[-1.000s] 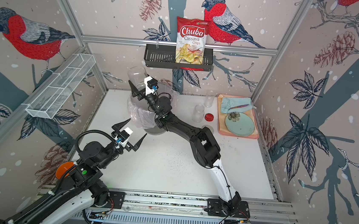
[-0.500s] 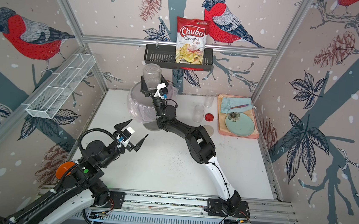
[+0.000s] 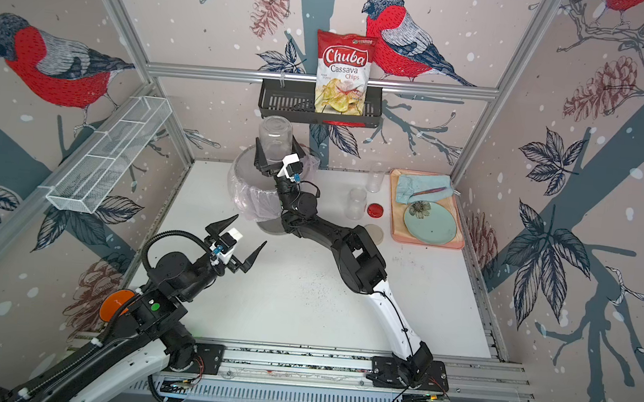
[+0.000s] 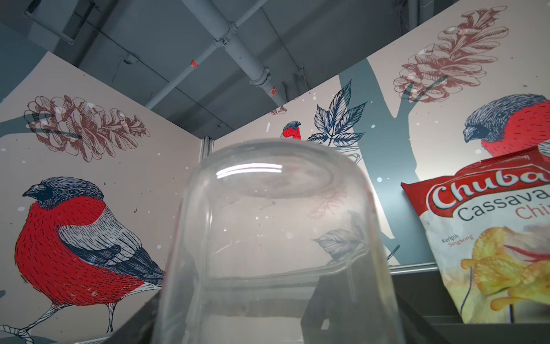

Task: Empty moldy mung beans from jars
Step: Pour the moldy mung beans from the jar into the trash bin.

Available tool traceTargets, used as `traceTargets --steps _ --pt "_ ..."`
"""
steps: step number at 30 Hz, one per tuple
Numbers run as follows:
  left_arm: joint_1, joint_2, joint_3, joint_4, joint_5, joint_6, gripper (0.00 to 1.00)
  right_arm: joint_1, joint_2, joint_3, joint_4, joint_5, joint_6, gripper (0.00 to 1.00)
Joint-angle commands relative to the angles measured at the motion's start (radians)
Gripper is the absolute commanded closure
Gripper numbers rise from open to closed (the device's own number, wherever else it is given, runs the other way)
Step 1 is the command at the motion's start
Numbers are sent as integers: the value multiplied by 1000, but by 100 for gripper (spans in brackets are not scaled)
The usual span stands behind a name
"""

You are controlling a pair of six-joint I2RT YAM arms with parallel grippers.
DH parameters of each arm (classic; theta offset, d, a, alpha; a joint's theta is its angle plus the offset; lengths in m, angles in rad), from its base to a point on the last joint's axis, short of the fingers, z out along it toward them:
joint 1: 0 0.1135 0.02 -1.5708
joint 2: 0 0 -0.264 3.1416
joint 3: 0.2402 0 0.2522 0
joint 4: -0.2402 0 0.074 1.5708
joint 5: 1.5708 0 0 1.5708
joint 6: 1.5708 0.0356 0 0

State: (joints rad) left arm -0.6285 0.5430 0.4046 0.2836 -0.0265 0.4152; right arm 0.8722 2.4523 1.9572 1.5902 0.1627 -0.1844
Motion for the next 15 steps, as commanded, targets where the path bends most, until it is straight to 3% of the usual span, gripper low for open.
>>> traceTargets --steps 1,3,7,11,15 --pt "-4 -7 -5 47 5 -15 4 0 0 38 -23 -34 -8 86" --pt "-4 -6 -4 50 9 -16 4 -8 32 99 -132 -33 12 87" --pt "-4 -12 2 38 8 -15 4 19 -21 8 -5 -66 -46 86" --pt "-5 -23 -7 43 8 -16 4 -5 36 117 -176 -52 2 88" --pt "-5 -28 -3 41 6 -12 4 9 -18 56 -100 -60 -24 88"
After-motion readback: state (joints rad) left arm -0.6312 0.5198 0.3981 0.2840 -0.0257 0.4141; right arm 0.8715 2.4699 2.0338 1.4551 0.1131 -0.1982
